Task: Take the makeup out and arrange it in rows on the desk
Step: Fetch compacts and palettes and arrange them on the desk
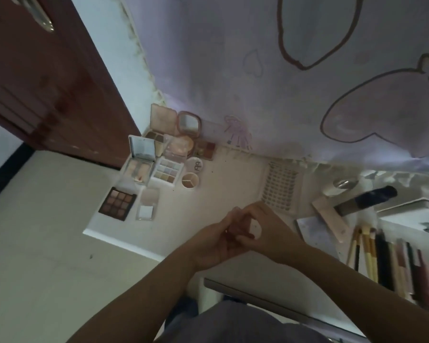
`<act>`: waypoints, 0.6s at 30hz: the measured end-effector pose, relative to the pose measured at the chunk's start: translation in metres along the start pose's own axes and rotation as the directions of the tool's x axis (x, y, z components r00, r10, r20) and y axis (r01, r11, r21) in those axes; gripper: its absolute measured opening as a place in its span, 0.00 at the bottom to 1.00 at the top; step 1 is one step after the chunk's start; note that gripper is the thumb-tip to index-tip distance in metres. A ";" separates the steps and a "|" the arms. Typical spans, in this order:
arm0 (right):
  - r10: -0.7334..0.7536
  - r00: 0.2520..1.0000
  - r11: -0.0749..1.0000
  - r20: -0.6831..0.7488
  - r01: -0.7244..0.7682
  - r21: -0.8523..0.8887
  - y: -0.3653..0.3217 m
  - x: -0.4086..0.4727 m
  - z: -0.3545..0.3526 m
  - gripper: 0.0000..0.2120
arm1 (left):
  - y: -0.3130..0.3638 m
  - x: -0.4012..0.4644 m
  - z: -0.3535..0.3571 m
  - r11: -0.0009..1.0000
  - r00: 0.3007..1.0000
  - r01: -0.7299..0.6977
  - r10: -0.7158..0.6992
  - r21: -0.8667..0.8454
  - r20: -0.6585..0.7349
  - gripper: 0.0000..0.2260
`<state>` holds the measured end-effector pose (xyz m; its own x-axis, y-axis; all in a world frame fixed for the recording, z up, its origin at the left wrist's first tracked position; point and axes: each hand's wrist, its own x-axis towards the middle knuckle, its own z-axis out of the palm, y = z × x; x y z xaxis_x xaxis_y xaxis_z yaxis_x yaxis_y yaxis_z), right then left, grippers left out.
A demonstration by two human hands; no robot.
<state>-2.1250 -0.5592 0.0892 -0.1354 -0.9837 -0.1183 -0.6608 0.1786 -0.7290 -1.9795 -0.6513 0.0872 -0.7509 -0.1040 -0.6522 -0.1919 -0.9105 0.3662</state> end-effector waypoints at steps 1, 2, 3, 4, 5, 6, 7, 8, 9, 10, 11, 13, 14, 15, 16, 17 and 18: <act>0.012 1.000 0.999 0.026 -0.014 0.048 -0.003 0.006 0.000 0.16 | 0.002 -0.004 -0.007 1.000 1.000 -0.003 0.003 -0.013 -0.017 0.23; 0.032 0.997 0.994 0.069 -0.040 0.107 -0.005 0.011 -0.001 0.15 | 0.005 -0.008 -0.013 1.000 1.000 -0.001 0.000 -0.028 -0.027 0.22; 0.053 0.991 0.983 0.124 -0.074 0.171 -0.007 0.017 -0.002 0.14 | 0.008 -0.013 -0.021 0.999 1.000 0.005 -0.006 -0.038 -0.031 0.21; 0.076 0.980 0.965 0.184 -0.119 0.235 -0.008 0.023 -0.004 0.12 | 0.010 -0.018 -0.028 0.999 0.999 0.013 -0.015 -0.042 -0.035 0.21; 0.103 0.967 0.935 0.234 -0.174 0.310 -0.010 0.030 -0.006 0.09 | 0.012 -0.023 -0.035 0.999 0.999 0.024 -0.026 -0.045 -0.041 0.21; 0.143 0.952 0.885 0.270 -0.245 0.397 -0.013 0.038 -0.006 0.05 | 0.013 -0.028 -0.042 0.998 0.998 0.031 -0.034 -0.056 -0.046 0.21; 0.197 0.935 0.808 0.294 -0.325 0.491 -0.015 0.045 -0.005 0.04 | 0.013 -0.032 -0.047 0.996 0.998 0.036 -0.040 -0.078 -0.047 0.21; 0.251 0.920 0.740 0.301 -0.384 0.553 -0.016 0.054 0.000 0.08 | 0.012 -0.035 -0.053 0.993 0.998 0.035 -0.041 -0.111 -0.049 0.21; 0.299 0.910 0.704 0.289 -0.414 0.577 -0.018 0.062 0.006 0.10 | 0.012 -0.037 -0.058 0.988 0.998 0.027 -0.036 -0.155 -0.054 0.21; 0.339 0.904 0.704 0.260 -0.428 0.567 -0.021 0.069 0.015 0.10 | 0.012 -0.038 -0.062 0.979 0.998 0.013 -0.026 -0.205 -0.063 0.21; 0.372 0.900 0.715 0.228 -0.435 0.548 -0.024 0.077 0.026 0.08 | 0.013 -0.037 -0.066 0.967 0.997 -0.007 -0.014 -0.254 -0.081 0.21; 0.420 0.895 0.761 0.153 -0.438 0.478 -0.031 0.092 0.049 0.06 | 0.016 -0.036 -0.074 0.939 0.988 -0.057 0.004 -0.340 -0.154 0.21; 0.431 0.896 0.796 0.105 -0.432 0.424 -0.034 0.100 0.059 0.06 | 0.019 -0.036 -0.079 0.920 0.978 -0.089 0.008 -0.383 -0.208 0.20; 0.437 0.898 0.825 0.056 -0.425 0.373 -0.038 0.108 0.069 0.05 | 0.022 -0.035 -0.085 0.896 0.965 -0.124 0.008 -0.426 -0.263 0.19; 0.439 0.898 0.846 0.009 -0.417 0.333 -0.041 0.116 0.078 0.05 | 0.025 -0.036 -0.091 0.871 0.948 -0.160 0.005 -0.464 -0.318 0.17; 0.441 0.897 0.855 -0.028 -0.411 0.317 -0.045 0.123 0.086 0.04 | 0.028 -0.038 -0.098 0.850 0.930 -0.191 -0.003 -0.490 -0.368 0.16; 0.443 0.895 0.861 -0.056 -0.407 0.306 -0.048 0.130 0.092 0.05 | 0.031 -0.041 -0.104 0.836 0.912 -0.217 -0.011 -0.503 -0.410 0.15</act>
<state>-2.0423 -0.6975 0.0468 -0.4553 -0.8001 -0.3906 -0.2884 0.5475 -0.7855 -1.8888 -0.7171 0.0561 -0.4232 -0.2491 -0.8711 0.3202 -0.9405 0.1134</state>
